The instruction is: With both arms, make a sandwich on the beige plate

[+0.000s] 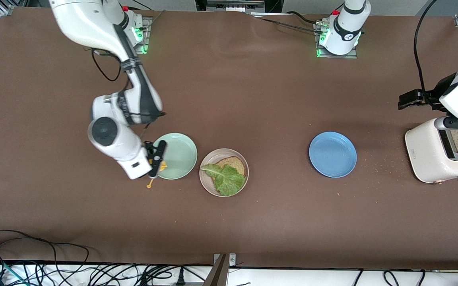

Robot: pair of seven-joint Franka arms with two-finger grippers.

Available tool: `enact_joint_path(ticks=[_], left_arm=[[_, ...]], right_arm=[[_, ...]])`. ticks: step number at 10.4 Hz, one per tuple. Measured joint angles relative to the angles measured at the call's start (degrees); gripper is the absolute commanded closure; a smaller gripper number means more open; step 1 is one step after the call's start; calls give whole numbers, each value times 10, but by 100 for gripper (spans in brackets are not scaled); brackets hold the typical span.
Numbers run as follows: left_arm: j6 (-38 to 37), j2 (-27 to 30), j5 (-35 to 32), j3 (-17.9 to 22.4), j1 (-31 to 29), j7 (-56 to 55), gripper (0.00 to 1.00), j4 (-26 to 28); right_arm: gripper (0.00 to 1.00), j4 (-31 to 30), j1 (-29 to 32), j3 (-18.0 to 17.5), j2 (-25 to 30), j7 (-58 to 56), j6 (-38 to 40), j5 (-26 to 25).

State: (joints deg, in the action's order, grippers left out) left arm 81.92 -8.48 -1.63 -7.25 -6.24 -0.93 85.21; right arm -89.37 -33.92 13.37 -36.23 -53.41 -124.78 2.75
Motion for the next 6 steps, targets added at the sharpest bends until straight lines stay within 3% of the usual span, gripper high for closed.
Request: enact_joint_path(ticks=[3, 6], left_arm=[[0, 0, 0, 0, 0, 0, 0, 0], [0, 0, 0, 0, 0, 0, 0, 0]], right_arm=[[100, 4, -94, -1, -26, 237, 18, -165], [100, 20, -177, -2, -61, 413, 93, -291]])
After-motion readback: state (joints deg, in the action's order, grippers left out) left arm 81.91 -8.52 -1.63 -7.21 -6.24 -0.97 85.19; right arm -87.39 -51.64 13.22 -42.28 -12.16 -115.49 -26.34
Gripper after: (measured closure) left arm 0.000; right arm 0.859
